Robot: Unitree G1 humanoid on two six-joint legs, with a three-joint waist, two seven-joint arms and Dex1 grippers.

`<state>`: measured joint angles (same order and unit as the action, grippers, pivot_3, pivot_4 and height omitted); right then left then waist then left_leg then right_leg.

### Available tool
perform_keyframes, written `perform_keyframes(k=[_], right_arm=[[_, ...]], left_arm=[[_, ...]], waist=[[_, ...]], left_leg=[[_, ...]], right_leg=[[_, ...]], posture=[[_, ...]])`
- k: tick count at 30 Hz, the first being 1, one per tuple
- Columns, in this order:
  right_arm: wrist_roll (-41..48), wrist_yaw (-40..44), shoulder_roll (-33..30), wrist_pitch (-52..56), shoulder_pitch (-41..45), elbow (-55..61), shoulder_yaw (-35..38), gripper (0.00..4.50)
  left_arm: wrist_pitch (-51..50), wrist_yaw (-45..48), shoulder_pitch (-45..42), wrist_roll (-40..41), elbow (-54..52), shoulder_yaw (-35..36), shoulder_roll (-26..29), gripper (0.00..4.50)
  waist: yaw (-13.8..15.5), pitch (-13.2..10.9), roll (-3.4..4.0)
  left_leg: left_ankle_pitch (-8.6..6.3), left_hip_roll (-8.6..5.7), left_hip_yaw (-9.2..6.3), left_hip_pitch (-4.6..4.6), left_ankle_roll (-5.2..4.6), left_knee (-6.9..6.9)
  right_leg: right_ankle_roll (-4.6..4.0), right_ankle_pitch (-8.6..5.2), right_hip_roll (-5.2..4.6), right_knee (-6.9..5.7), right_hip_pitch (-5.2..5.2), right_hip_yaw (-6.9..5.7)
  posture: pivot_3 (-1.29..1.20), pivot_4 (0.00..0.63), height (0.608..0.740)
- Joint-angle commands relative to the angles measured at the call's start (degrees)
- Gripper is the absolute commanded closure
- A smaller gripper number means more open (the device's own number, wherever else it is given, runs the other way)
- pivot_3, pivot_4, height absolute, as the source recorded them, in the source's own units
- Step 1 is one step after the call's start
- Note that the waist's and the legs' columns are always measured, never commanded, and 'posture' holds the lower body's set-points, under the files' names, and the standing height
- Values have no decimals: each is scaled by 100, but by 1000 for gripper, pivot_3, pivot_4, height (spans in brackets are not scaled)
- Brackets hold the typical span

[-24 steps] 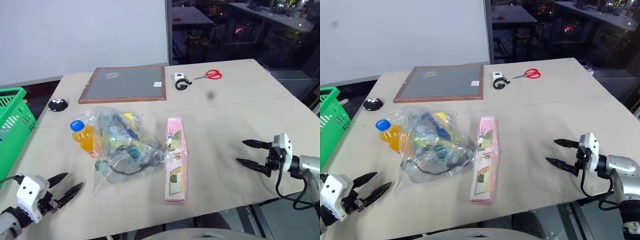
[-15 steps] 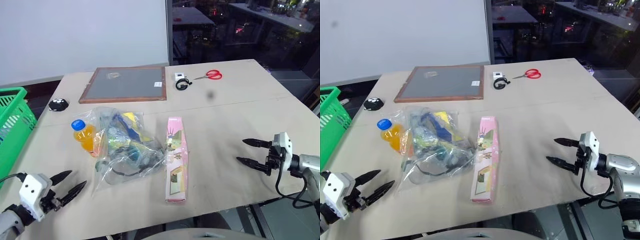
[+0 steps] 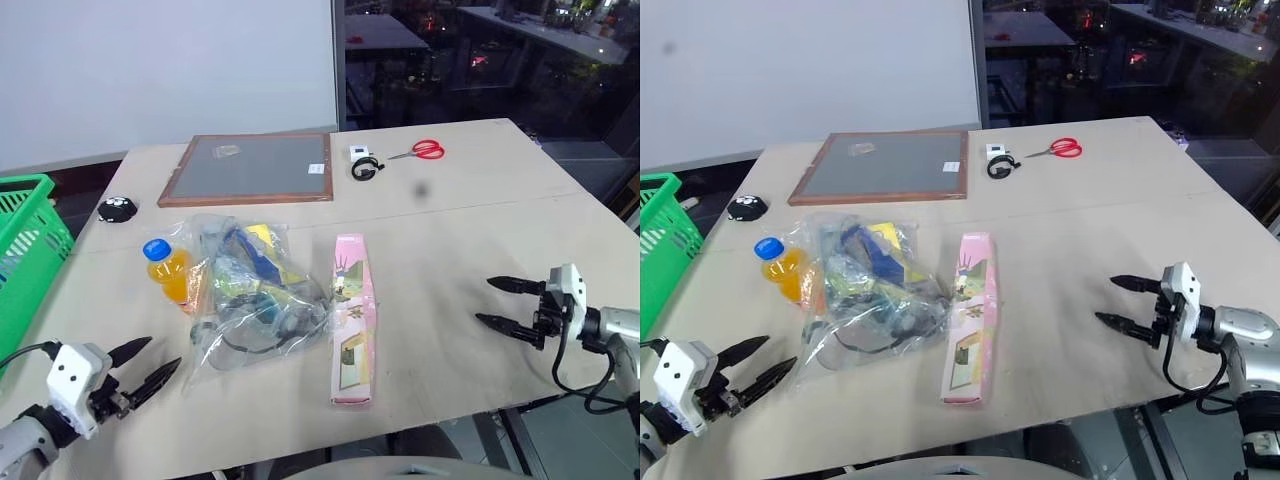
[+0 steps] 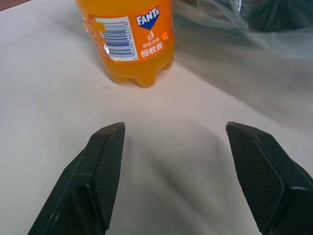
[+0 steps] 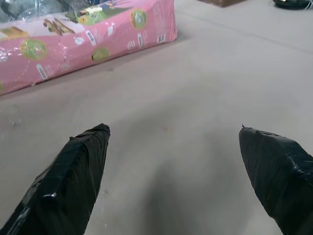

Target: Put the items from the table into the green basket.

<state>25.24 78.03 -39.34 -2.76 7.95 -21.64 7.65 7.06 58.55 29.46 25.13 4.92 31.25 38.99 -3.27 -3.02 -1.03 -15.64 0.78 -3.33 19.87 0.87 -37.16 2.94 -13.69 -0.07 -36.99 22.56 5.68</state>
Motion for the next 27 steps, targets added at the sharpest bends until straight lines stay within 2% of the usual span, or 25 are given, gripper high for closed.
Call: perform_keyframes(k=[1,3,6,8,10,14,20,24,27], right_arm=[[77,-41,29,100,209,529,-28,0],[8,-189,117,238,346,880,-194,0],[-456,-1019,399,728,770,1523,-638,0],[-381,-1268,598,1223,1044,2009,-872,0],[-208,-1367,787,1756,1310,2560,-1162,0],[-391,-1260,1082,2154,1778,3199,-2011,0],[-785,-1198,1612,2268,2435,2946,-2946,0],[-1412,-1272,2044,1919,2915,2034,-3521,0],[-1710,-1451,2309,1852,3127,1589,-3664,0]], left_arm=[[83,228,66,324,-273,301,53,1115],[-95,429,129,617,-416,493,160,1115],[-653,692,246,1334,-888,954,348,1115],[-931,812,364,1664,-1213,1215,408,1115],[-1161,954,558,1851,-1550,1474,483,1115],[-1490,1210,1006,2007,-2087,1984,621,1115],[-1769,1432,1284,1942,-2311,2434,710,1115],[-1661,1564,1426,1687,-2336,2414,581,1115],[-1598,1502,1397,1592,-2412,2365,432,1115]], waist=[[-1,0,0],[-2,0,0],[-42,-1,-9],[-14,-3,-3],[19,-6,3],[90,-5,-3],[181,-9,3],[244,-4,-13],[276,-4,-17]], left_leg=[[0,0,0,0,0,0],[0,1,0,0,0,0],[0,11,4,-2,0,0],[0,16,4,-3,0,-2],[0,16,4,-2,1,-2],[-1,19,4,5,1,7],[-1,23,-3,5,1,8],[-1,22,0,1,1,5],[-1,22,1,-1,2,5]], right_leg=[[0,0,1,0,0,0],[0,0,0,-1,1,0],[-1,0,3,-8,4,-1],[-2,0,4,-21,13,-5],[-3,-1,4,-25,15,-6],[-2,-2,4,-17,22,-10],[-4,-2,5,-13,21,-23],[-5,-1,2,-12,22,-23],[-6,-1,-1,-12,21,-25]], posture=[[36,0,740],[36,0,740],[53,0,740],[69,0,740],[84,0,740],[107,0,740],[140,0,740],[167,0,740],[176,0,740]])
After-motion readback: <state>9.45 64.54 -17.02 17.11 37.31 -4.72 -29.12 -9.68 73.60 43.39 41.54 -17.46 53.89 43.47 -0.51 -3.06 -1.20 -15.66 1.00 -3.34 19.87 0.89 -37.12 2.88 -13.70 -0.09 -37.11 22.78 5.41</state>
